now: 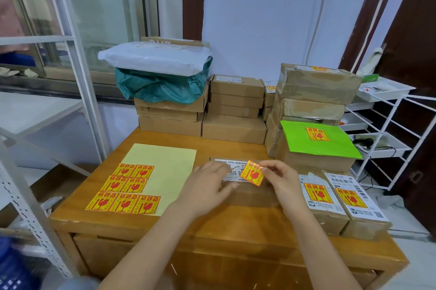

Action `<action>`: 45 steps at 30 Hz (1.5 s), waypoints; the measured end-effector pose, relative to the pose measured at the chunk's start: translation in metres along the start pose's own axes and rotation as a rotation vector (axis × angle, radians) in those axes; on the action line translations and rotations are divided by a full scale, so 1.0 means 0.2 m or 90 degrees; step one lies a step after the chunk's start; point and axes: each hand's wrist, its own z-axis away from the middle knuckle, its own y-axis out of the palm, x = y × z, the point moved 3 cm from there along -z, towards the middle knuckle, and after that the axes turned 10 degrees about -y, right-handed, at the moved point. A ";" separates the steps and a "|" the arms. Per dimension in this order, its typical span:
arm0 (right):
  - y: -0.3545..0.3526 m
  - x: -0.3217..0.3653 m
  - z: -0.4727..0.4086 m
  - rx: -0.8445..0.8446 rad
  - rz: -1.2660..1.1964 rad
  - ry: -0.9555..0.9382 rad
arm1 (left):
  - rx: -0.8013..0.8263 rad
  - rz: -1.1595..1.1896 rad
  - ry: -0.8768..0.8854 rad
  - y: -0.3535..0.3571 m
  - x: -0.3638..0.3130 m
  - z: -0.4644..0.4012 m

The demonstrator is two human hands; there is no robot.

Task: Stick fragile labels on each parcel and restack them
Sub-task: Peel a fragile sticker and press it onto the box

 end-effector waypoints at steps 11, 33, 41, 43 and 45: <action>-0.01 0.03 -0.07 0.034 0.074 -0.014 | 0.034 -0.058 -0.009 0.07 0.07 -0.01; 0.09 0.00 -0.18 0.136 0.063 0.007 | 0.073 0.466 -0.158 0.02 -0.06 -0.30; 0.13 -0.07 -0.17 0.134 0.089 -0.003 | 0.054 0.547 -0.187 0.13 0.00 -0.28; 0.13 -0.07 -0.16 0.116 0.091 -0.018 | 0.050 0.548 -0.176 0.13 0.00 -0.28; 0.13 -0.08 -0.15 0.097 0.084 -0.030 | 0.045 0.547 -0.170 0.14 0.01 -0.28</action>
